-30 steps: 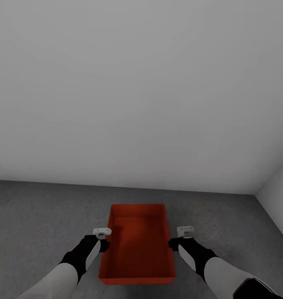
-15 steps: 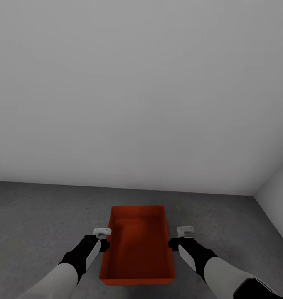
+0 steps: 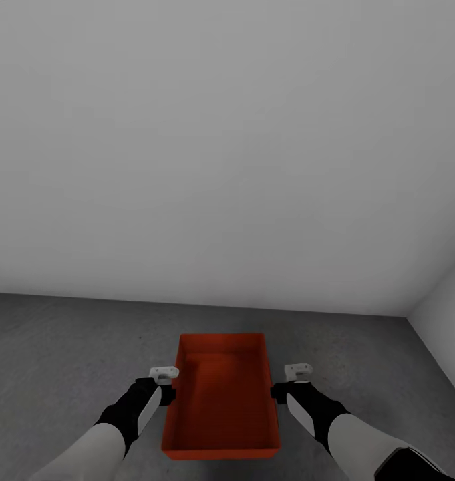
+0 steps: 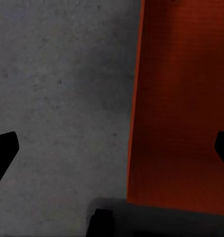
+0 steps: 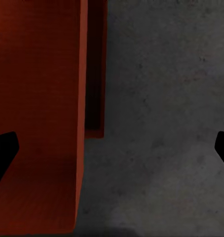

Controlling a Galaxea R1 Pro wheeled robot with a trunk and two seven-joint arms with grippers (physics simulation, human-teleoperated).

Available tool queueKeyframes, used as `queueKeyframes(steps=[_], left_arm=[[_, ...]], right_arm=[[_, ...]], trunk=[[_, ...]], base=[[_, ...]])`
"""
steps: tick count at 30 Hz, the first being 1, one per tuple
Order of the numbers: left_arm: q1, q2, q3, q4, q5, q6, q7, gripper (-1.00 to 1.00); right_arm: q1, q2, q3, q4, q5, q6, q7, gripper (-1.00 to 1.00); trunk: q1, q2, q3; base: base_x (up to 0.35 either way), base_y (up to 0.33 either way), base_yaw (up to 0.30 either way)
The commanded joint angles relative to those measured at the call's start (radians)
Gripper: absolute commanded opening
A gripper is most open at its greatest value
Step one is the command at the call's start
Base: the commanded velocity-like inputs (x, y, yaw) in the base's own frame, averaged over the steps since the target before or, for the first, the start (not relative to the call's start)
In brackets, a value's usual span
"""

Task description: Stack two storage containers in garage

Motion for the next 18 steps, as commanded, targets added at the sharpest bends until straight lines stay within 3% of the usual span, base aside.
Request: queueKeyframes(steps=[1, 18], left_arm=[[0.0, 0.0, 0.0, -0.002, 0.007, 0.004, 0.006, 1.0], [0.0, -0.002, 0.0, -0.002, 0.007, 0.003, 0.006, 1.0]], right_arm=[[-0.001, -0.001, 0.008, -0.002, -0.008, 0.005, -0.007, 1.0], [-0.001, -0.001, 0.008, -0.002, -0.009, 0.005, -0.007, 1.0]], trunk=[[-0.004, 0.007, 0.002], [-0.069, 0.126, 0.056]], base=[[0.0, 0.0, 0.0], [0.0, 0.0, 0.0]])
